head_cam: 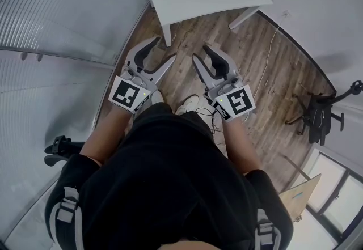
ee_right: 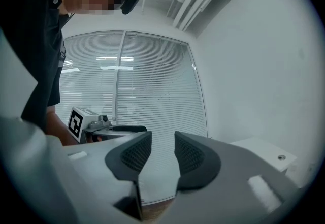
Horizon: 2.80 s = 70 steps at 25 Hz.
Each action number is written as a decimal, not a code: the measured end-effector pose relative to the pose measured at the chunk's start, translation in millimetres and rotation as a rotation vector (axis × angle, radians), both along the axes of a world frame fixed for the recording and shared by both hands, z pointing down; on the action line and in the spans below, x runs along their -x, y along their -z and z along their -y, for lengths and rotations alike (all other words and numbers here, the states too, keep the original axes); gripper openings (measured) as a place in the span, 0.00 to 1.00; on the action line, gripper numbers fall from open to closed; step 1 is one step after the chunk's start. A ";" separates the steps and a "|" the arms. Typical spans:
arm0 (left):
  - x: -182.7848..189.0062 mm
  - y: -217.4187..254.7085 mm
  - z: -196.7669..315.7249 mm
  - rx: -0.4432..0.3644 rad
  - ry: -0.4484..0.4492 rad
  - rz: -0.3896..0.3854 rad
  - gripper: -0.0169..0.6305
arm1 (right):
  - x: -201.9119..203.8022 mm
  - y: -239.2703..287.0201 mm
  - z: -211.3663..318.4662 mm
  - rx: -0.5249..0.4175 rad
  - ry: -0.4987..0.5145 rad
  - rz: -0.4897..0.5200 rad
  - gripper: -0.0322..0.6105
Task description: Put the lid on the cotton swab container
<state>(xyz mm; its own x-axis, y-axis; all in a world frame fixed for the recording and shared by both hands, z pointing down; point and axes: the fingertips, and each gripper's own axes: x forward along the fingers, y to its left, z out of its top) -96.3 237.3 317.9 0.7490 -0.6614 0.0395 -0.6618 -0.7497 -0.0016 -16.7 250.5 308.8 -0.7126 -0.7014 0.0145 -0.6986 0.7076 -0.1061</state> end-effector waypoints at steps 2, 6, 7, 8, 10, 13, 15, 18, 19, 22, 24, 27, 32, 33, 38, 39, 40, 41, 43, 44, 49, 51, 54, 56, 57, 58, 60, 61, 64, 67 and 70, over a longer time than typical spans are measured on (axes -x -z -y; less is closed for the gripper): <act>0.3 1.5 -0.9 -0.007 0.002 -0.016 0.44 | 0.2 -1.3 -1.5 0.001 0.003 -0.013 0.30; -5.0 2.1 -3.9 -0.011 -0.015 -0.013 0.47 | -3.2 -0.7 -4.1 -0.005 0.000 -0.018 0.35; -6.4 2.4 -4.8 -0.011 -0.018 -0.012 0.47 | -4.2 -0.3 -4.4 -0.005 -0.001 -0.017 0.36; -7.7 3.1 -5.6 -0.013 -0.022 -0.014 0.47 | -5.3 0.4 -4.7 -0.006 -0.001 -0.016 0.37; -10.8 5.1 -7.2 -0.016 -0.029 -0.017 0.47 | -8.2 2.3 -5.2 -0.011 -0.004 -0.017 0.39; -14.6 7.2 -9.2 -0.023 -0.033 -0.015 0.47 | -13.3 4.1 -5.9 -0.015 -0.013 -0.018 0.42; -16.5 7.5 -9.6 -0.023 -0.035 -0.014 0.48 | -16.6 5.0 -6.3 -0.015 -0.019 -0.015 0.44; -20.7 6.8 -10.2 -0.024 -0.038 -0.013 0.49 | -22.1 4.6 -7.5 -0.014 -0.024 -0.014 0.44; -22.7 7.2 -10.6 -0.028 -0.038 -0.012 0.49 | -24.1 3.8 -7.7 -0.012 -0.024 -0.014 0.44; -31.6 7.7 -11.1 -0.031 -0.037 -0.008 0.49 | -32.1 2.3 -8.7 -0.007 -0.021 -0.013 0.45; -39.1 6.5 -11.3 -0.024 -0.034 -0.009 0.49 | -39.3 2.6 -9.6 -0.008 -0.017 -0.015 0.45; -53.0 4.4 -9.0 -0.019 -0.031 -0.009 0.50 | -51.7 2.8 -6.8 -0.018 -0.007 -0.015 0.45; -79.3 1.8 -8.5 -0.018 -0.020 0.000 0.51 | -72.0 -1.7 -5.5 -0.021 0.022 -0.011 0.46; -84.5 2.0 -8.1 -0.018 -0.016 -0.001 0.51 | -76.2 -2.0 -5.5 -0.023 0.029 -0.011 0.46; -113.1 2.4 -3.6 -0.020 -0.004 0.002 0.51 | -104.0 -2.0 -0.8 -0.038 0.044 -0.010 0.46; -119.0 3.6 -3.3 -0.023 -0.003 0.004 0.51 | -110.6 -1.9 0.2 -0.039 0.042 -0.009 0.46; -124.2 4.7 -3.1 -0.025 -0.001 0.006 0.51 | -116.5 -1.9 1.2 -0.040 0.040 -0.009 0.46; -128.8 5.4 -2.7 -0.027 0.000 0.009 0.51 | -121.7 -2.2 2.2 -0.041 0.038 -0.009 0.46; -136.3 4.6 -1.5 -0.026 0.000 0.016 0.51 | -129.8 -3.5 4.0 -0.040 0.034 -0.012 0.47; -139.5 3.7 -0.6 -0.024 -0.001 0.019 0.51 | -133.1 -4.3 4.8 -0.039 0.033 -0.013 0.47; -151.6 -0.1 13.5 -0.020 0.003 0.017 0.51 | -145.6 -9.2 17.3 -0.031 0.030 -0.015 0.47; -151.4 -4.7 22.8 -0.015 0.006 0.017 0.51 | -145.1 -12.9 26.1 -0.025 0.032 -0.018 0.47; -145.9 -13.1 41.4 -0.006 0.019 0.009 0.51 | -141.0 -17.8 43.4 -0.017 0.036 -0.025 0.47; -143.4 -18.4 58.3 0.002 0.030 0.001 0.51 | -140.2 -20.0 59.1 -0.013 0.039 -0.035 0.47; -143.2 -20.2 67.6 0.004 0.032 -0.001 0.51 | -140.3 -20.6 67.9 -0.011 0.039 -0.040 0.47; -143.3 -21.7 77.1 0.007 0.033 -0.004 0.51 | -140.8 -21.0 77.1 -0.010 0.038 -0.045 0.47; -144.6 -23.8 96.1 0.010 0.031 -0.006 0.51 | -142.3 -21.1 96.5 -0.007 0.033 -0.049 0.47; -145.1 -24.8 105.8 0.009 0.030 -0.004 0.51 | -142.8 -21.1 106.7 -0.005 0.030 -0.050 0.47; -143.6 -25.6 136.5 0.007 0.029 0.002 0.51 | -140.9 -21.8 139.7 0.007 0.023 -0.045 0.47; -138.5 -25.6 167.4 0.000 0.031 -0.004 0.51 | -134.2 -22.1 173.1 0.016 0.020 -0.044 0.47; -131.6 -23.1 196.1 -0.006 0.031 -0.007 0.51 | -125.3 -21.9 204.0 0.017 0.015 -0.045 0.47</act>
